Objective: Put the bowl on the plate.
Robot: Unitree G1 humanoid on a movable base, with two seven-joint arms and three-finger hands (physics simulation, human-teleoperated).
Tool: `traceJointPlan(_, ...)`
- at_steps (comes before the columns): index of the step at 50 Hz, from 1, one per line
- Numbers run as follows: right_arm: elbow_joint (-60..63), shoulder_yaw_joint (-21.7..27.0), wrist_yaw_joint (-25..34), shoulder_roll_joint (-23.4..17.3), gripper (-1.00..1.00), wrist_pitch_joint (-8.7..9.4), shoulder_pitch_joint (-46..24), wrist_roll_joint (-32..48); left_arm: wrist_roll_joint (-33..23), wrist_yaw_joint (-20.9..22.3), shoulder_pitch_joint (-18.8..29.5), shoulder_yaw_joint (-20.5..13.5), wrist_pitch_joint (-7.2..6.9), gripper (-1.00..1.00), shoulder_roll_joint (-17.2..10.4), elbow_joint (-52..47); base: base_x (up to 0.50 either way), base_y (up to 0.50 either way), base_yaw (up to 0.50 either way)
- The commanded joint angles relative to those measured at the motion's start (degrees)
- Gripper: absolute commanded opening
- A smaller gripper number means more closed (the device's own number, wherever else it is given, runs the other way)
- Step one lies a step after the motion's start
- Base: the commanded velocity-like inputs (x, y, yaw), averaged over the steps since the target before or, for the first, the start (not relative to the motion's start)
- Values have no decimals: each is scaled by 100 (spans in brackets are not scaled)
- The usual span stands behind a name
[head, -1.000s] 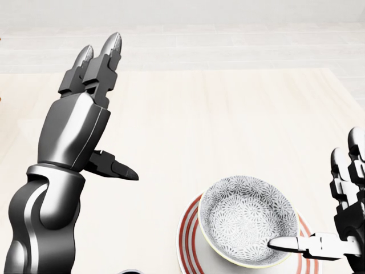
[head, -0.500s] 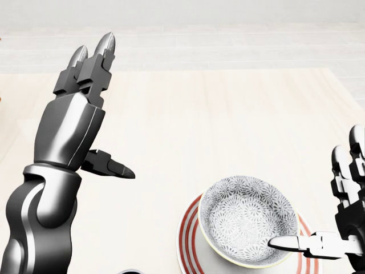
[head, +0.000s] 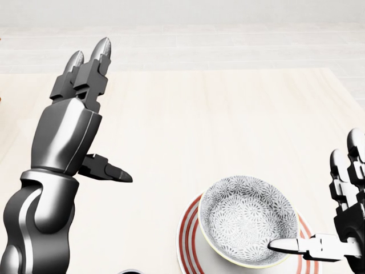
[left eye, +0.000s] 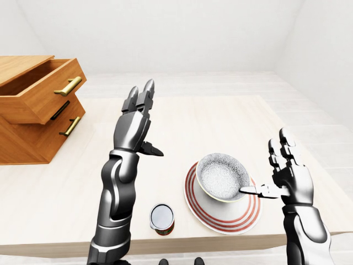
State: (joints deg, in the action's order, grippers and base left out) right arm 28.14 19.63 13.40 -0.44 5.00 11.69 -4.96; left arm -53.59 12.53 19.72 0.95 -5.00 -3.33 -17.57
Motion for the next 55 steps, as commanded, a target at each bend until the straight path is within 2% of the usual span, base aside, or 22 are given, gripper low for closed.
traceJointPlan(1, -39, -42, -33, 8, 100, 0, -38, 49, 118, -17, -273, 26, 0, 100, 33, -157, 0, 0, 0)
traceJointPlan(40, 476, 37, 27, 69, 100, 0, 111, 20, 198, -3, -300, -108, 0, 100, -84, -230, 0, 0, 0)
traceJointPlan(48, 1514, 206, 204, 239, 100, 0, 562, 34, 200, 39, -276, -145, 0, 100, -117, -276, 0, 0, 0)
traceJointPlan(55, 2503, 736, 561, 555, 100, 0, 844, -257, 211, 27, -270, -162, 0, 100, -131, -262, 0, 0, 0)
